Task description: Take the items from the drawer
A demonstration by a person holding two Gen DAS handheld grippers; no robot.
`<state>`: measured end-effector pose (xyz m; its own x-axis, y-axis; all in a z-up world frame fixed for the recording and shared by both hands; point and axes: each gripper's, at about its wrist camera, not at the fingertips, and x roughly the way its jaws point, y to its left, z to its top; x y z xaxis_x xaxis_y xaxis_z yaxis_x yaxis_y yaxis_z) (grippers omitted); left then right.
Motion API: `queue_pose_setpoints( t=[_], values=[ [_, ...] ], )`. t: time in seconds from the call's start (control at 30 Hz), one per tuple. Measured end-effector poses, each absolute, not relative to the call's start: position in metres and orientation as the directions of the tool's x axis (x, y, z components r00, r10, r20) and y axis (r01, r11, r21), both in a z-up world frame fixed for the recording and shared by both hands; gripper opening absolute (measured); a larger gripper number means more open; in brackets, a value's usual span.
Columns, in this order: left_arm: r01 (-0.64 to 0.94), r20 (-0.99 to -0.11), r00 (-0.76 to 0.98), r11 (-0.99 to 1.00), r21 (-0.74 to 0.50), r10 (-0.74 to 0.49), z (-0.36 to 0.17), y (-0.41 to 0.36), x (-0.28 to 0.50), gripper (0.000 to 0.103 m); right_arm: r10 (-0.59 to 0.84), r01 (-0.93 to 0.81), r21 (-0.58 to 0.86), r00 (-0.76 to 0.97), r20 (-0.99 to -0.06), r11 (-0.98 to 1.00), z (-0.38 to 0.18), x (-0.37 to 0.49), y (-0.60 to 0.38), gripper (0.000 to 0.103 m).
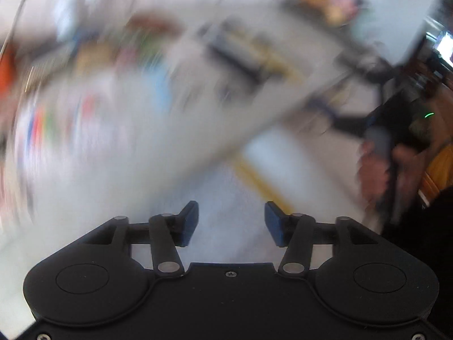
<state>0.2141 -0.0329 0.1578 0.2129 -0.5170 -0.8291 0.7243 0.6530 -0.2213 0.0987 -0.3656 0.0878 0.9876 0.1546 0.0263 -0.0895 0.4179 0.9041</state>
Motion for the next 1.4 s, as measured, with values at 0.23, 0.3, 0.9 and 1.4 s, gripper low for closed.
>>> queue_pose_setpoints(
  t=[0.23,0.3,0.9,1.4],
  values=[
    [0.404,-0.832,0.496,0.914,-0.032,-0.249,0.087,-0.013,0.222,0.055,0.141,-0.075,0.887,0.990,0.012,0.455,0.093,0.097,-0.361,0.103],
    [0.369,-0.809,0.547,0.929,0.003,-0.214,0.077,-0.018,0.229,0.055,0.135,-0.071,0.883,0.991,0.009,0.463,0.094,0.096,-0.361,0.103],
    [0.327,-0.782,0.591,0.945,0.012,-0.195,0.066,-0.013,0.249,0.025,0.134,-0.063,0.894,0.991,0.003,0.444,0.090,0.096,-0.364,0.103],
    [0.603,-0.527,0.662,0.796,-0.046,-0.532,0.208,-0.049,0.210,0.025,0.127,-0.043,0.880,0.992,-0.020,0.474,0.093,0.098,-0.361,0.103]
  ],
)
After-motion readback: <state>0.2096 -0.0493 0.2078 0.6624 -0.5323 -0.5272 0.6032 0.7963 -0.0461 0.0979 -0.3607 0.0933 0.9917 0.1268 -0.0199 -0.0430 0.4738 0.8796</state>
